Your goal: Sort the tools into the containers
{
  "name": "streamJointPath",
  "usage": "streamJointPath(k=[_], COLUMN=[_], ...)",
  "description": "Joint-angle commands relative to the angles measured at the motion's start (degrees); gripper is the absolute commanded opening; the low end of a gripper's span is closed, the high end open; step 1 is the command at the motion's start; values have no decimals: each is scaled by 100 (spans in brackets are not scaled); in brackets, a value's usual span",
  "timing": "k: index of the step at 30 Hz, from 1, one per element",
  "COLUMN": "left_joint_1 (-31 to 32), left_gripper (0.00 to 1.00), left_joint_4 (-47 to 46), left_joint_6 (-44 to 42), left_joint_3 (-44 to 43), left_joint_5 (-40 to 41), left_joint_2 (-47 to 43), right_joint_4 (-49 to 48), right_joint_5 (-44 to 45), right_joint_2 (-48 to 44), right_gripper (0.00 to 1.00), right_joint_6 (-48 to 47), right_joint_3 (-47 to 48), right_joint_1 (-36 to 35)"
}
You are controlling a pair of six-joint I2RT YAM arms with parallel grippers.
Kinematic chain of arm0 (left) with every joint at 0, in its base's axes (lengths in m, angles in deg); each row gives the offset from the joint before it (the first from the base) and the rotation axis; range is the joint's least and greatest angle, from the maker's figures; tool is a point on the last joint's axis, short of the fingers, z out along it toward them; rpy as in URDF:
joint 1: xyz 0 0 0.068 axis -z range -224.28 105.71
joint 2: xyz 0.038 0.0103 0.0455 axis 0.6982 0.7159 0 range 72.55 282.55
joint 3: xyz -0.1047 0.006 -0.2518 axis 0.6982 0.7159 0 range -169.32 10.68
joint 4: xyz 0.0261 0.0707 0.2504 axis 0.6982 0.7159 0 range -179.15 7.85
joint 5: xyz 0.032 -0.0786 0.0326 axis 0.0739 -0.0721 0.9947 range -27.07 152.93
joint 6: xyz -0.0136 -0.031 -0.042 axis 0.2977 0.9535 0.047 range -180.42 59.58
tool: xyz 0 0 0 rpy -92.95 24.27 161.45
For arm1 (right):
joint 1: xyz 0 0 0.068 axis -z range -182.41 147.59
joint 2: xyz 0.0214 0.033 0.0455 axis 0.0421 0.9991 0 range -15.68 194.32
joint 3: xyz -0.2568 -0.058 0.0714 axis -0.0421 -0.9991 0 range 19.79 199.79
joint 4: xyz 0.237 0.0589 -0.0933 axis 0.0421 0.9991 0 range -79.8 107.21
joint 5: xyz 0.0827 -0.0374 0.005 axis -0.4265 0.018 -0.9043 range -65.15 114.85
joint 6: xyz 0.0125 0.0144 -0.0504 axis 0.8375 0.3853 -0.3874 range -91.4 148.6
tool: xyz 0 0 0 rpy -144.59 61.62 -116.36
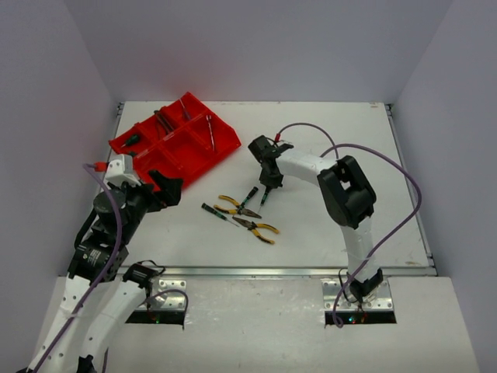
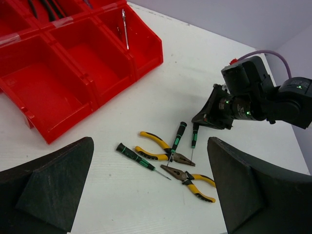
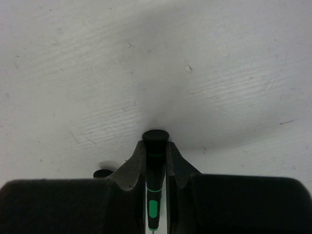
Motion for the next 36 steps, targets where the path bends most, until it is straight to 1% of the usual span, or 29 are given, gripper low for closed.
streamJointPath(k=[1,5,11,13,15,16,17,18,20,21,23,25,26,27,28,30,32,33,34,36], left_joint_1=[14,14,14,14,13,6,14,14,14,14,14,22,81,207,250,692,1099,1384,1525,1737], left_gripper=[100,100,100,100,100,100,100,100,100,100,100,100,100,100,100,100,100,100,100,99], left_joint_4=[-232,-240,-280,-331,-390,-467,-547,-779,-1213,-1902,-2780,-3607,-4236,-4611,-4713,-5128,-5343,-5433,-5435,-5533], left_joint_6=[-38,-28,-39,-92,-143,-146,-98,29,204,392,734,1242,1424,1550,1607,1622,1578,1502,1475,1419], left_joint_3=[-42,-33,-51,-52,-80,-103,-98,-19,146,286,511,700,854,919,934,966,945,890,864,863], left_joint_5=[41,28,-107,-339,-642,-1040,-1269,-1805,-2490,-3053,-3942,-4829,-5046,-5167,-5191,-5050,-4791,-4624,-4501,-4354], left_joint_2=[15,15,27,98,206,274,340,497,710,830,1033,1203,1328,1425,1484,1633,1806,1974,2173,2317], right_joint_4=[67,-239,-963,-1238,-1460,-1643,-1841,-2199,-2493,-2513,-2615,-2793,-2919,-2960,-2985,-3130,-3298,-3392,-3598,-3677], right_joint_5=[45,41,-216,-567,-772,-1186,-1480,-2051,-2652,-3094,-3686,-3910,-4048,-4240,-4377,-4647,-4783,-4832,-4806,-4673], right_joint_2=[-523,-1055,-2338,-2831,-3023,-3339,-3510,-3794,-3994,-4141,-4336,-4529,-4684,-4775,-4853,-5088,-5328,-5467,-5554,-5697], right_gripper=[1,0,0,0,0,0,0,0,0,0,0,0,0,0,0,0,0,0,0,0], right_joint_6=[256,8,-770,-1101,-1402,-1679,-1831,-2066,-2256,-2383,-2500,-2509,-2509,-2509,-2497,-2398,-2230,-2139,-2069,-1883], right_joint_3=[-253,-582,-1437,-1664,-1780,-1987,-2129,-2349,-2492,-2499,-2573,-2700,-2778,-2797,-2800,-2890,-2995,-3074,-3203,-3285], right_joint_1=[162,185,188,185,194,194,194,193,194,187,185,192,194,187,185,187,194,194,185,185])
